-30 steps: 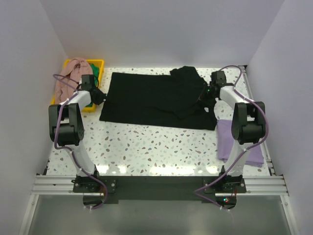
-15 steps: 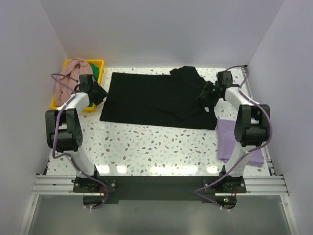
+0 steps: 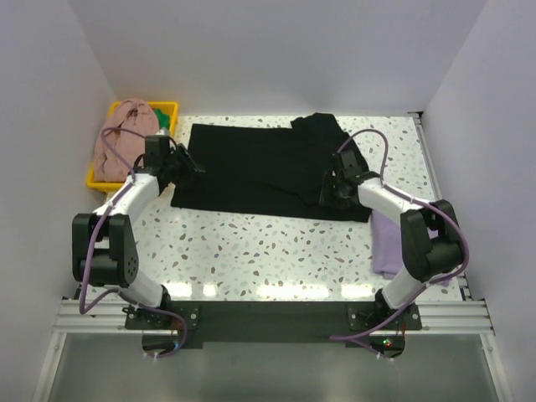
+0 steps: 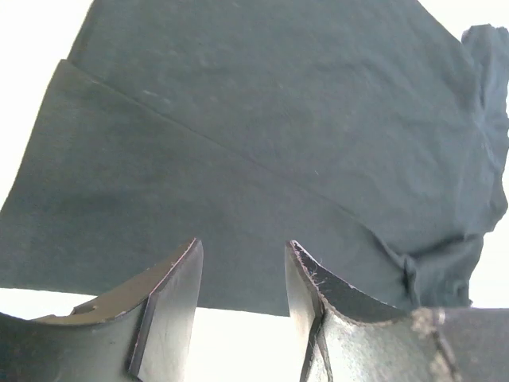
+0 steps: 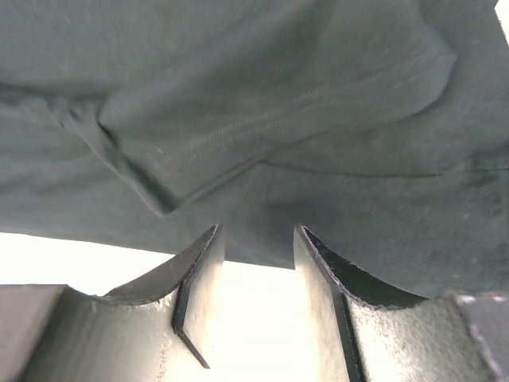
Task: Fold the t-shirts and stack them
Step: Fold the tshirt
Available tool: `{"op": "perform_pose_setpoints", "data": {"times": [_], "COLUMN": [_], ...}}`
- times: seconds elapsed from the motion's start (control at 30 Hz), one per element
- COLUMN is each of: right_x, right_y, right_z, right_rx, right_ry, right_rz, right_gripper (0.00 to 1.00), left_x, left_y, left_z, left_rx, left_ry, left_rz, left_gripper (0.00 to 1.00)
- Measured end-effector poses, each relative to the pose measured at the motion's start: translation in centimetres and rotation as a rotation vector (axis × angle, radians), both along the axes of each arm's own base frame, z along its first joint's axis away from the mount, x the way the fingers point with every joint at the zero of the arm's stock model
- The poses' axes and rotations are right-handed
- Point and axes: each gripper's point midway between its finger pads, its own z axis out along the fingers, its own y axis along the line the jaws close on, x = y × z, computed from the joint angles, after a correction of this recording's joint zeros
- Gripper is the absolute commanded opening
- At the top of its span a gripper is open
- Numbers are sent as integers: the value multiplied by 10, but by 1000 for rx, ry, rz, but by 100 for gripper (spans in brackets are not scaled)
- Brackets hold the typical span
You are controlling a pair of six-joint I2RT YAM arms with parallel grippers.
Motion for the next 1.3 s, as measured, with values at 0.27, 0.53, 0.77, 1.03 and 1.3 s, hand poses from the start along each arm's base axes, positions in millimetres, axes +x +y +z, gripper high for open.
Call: {"op": "perform_pose_setpoints", "data": {"times": [0.27, 0.53, 0.77, 1.03, 1.3], "right_x": [-8, 5, 32, 70, 110], "right_y": [14, 16, 26, 41, 58], "right_z": [-16, -26, -11, -9, -10], "right_rx": [-105, -147, -140, -154, -156], "right_ry": [-12, -4, -46, -58, -80], "right_rz": [68, 71, 66, 79, 101], "right_gripper": [44, 46, 47, 49, 50], "left_x": [-13, -18, -22, -22, -22], "left_y": [-10, -12, -13, -14, -14], "left_z": [9, 4, -2, -2, -2], "left_rx": [3, 3, 1, -1, -3], "left_ry": [-29, -19, -5, -6, -6], "left_rz": [-76, -100, -110, -114, -117], "left_gripper": [51, 51, 51, 51, 51]}}
